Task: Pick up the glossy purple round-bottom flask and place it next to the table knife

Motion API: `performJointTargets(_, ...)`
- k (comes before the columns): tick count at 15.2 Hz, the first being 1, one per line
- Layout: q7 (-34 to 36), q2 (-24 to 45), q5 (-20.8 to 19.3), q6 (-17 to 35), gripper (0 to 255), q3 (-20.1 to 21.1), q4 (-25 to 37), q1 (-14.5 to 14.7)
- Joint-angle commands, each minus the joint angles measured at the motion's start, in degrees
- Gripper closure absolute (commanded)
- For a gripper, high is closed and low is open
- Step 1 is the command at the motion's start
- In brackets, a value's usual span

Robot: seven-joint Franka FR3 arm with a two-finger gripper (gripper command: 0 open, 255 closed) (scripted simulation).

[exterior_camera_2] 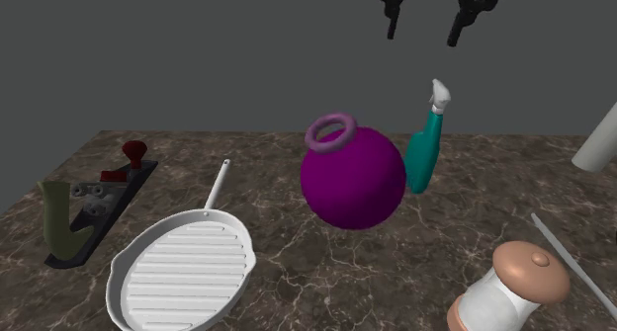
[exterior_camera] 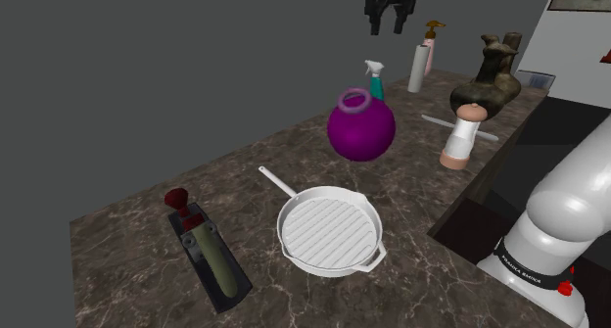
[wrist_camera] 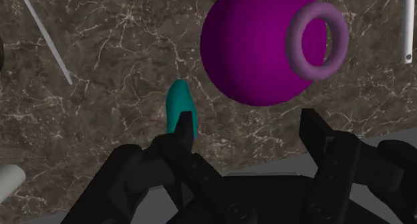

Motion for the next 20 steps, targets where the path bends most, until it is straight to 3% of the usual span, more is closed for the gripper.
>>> performJointTargets(1, -2.60, -7.11, 2.30, 9.18, 0, -1.13, -12.27, -0.51)
performJointTargets(8, -13.73, -25.11, 11.62, 38.82, 0, -5.50, -46.92, 0.72)
performJointTargets(16, -14.97, -23.60, 13.37, 46.55, 0, -4.74, -52.27, 1.60)
performJointTargets(20, -14.97, -23.60, 13.37, 46.55, 0, -4.74, -52.27, 1.60)
